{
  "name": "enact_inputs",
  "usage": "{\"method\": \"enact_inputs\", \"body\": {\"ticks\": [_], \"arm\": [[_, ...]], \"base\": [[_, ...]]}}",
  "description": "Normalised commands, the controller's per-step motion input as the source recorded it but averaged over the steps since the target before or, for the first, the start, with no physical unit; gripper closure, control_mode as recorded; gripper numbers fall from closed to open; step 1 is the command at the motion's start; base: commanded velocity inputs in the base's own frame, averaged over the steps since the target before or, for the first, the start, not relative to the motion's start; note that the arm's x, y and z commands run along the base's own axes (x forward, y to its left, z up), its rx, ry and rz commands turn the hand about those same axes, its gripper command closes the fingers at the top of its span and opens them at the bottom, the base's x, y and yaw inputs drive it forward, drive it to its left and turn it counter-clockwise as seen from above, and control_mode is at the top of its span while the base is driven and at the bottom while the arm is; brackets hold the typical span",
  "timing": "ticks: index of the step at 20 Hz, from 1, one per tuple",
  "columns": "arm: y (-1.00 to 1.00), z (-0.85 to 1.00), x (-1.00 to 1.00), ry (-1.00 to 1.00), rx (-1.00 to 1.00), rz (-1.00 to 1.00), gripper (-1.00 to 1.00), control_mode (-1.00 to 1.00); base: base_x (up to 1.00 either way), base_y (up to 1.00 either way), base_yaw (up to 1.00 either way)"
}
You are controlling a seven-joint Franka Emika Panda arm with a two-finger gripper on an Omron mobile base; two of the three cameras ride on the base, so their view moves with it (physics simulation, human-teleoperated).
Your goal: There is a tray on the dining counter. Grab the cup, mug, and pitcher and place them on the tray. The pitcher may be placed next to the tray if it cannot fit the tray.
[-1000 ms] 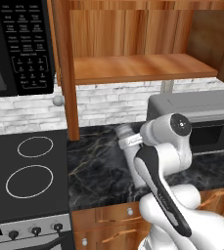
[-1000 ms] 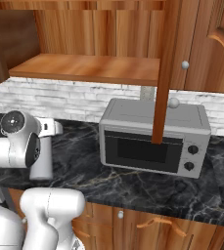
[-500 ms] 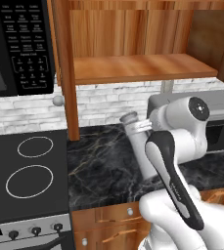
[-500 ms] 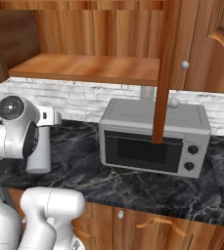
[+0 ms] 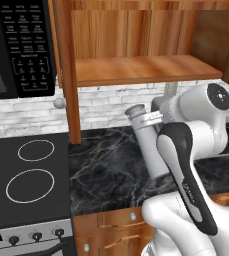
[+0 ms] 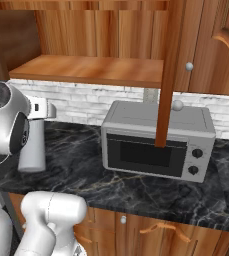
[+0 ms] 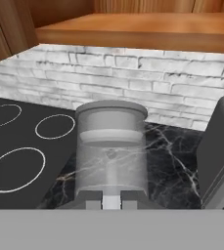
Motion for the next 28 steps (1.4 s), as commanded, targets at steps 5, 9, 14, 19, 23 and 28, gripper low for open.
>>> {"method": "enact_inputs", "body": {"ticks": [5, 9, 14, 19, 23, 28], "arm": [[-0.16, 0.23, -0.41, 0.00, 0.00, 0.00, 1.00, -1.00], [-0.04, 0.08, -0.10, 0.00, 0.00, 0.00, 1.00, -1.00], [-0.06, 0.02, 0.00, 0.00, 0.00, 0.00, 1.00, -1.00], [-0.05, 0.00, -0.03, 0.00, 0.00, 0.00, 1.00, -1.00], [-0.01, 0.00, -0.05, 0.00, 0.00, 0.00, 1.00, -1.00], [-0.02, 0.00, -0.03, 0.00, 0.00, 0.00, 1.00, 1.00]], "base": [[0.00, 0.00, 0.00], [0.00, 0.00, 0.00], [0.00, 0.00, 0.00], [0.00, 0.00, 0.00], [0.00, 0.00, 0.00], [-0.02, -0.01, 0.00]]}}
